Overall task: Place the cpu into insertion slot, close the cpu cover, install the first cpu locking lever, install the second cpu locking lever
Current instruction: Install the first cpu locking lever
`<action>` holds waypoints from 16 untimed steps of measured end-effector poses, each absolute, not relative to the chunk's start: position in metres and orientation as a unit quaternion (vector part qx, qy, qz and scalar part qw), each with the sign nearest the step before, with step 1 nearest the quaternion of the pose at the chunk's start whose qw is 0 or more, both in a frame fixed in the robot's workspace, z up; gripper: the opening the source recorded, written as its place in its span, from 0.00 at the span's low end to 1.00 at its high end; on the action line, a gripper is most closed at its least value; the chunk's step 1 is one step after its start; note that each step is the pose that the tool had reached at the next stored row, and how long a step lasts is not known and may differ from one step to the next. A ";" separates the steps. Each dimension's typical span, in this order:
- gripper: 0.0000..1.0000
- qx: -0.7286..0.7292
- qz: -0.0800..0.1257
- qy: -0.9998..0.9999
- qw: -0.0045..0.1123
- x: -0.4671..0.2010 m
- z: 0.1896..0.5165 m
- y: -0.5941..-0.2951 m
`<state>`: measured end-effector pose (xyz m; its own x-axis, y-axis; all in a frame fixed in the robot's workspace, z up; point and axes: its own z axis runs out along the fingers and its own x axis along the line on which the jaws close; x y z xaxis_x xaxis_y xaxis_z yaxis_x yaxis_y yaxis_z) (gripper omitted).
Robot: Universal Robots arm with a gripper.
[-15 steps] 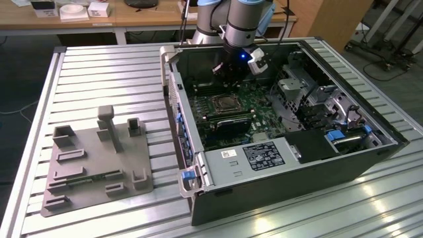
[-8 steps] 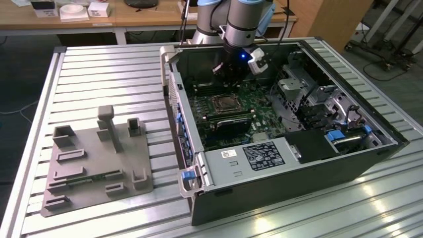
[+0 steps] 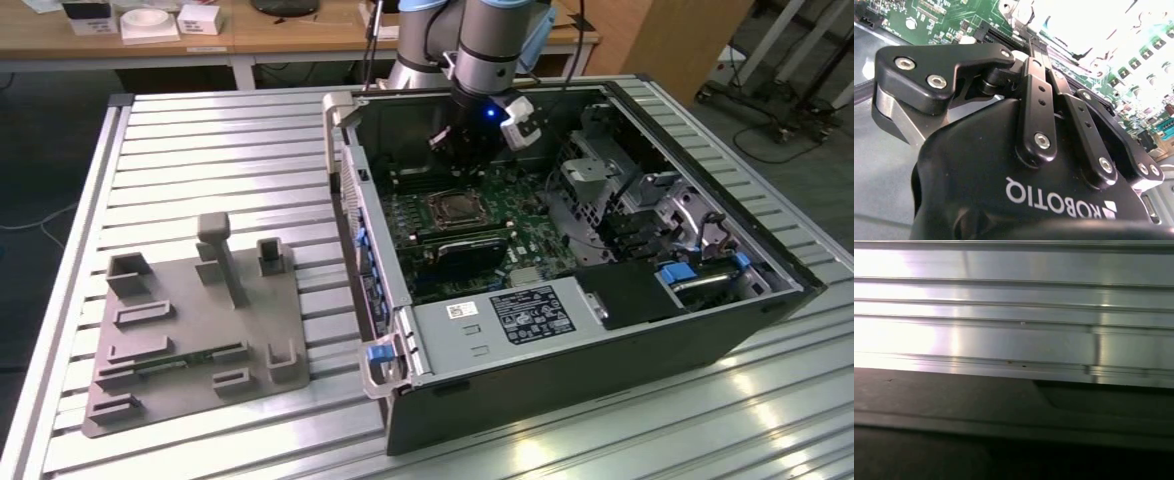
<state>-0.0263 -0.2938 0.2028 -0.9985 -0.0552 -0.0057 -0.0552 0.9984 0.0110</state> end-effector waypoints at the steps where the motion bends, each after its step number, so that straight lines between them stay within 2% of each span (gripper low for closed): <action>1: 0.10 -0.027 0.006 1.000 0.003 -0.026 0.203 -0.294; 16: 0.10 -0.018 0.005 1.000 0.003 -0.026 0.203 -0.294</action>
<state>-0.0262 -0.2937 0.2028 -0.9994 -0.0355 -0.0057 -0.0356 0.9993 0.0097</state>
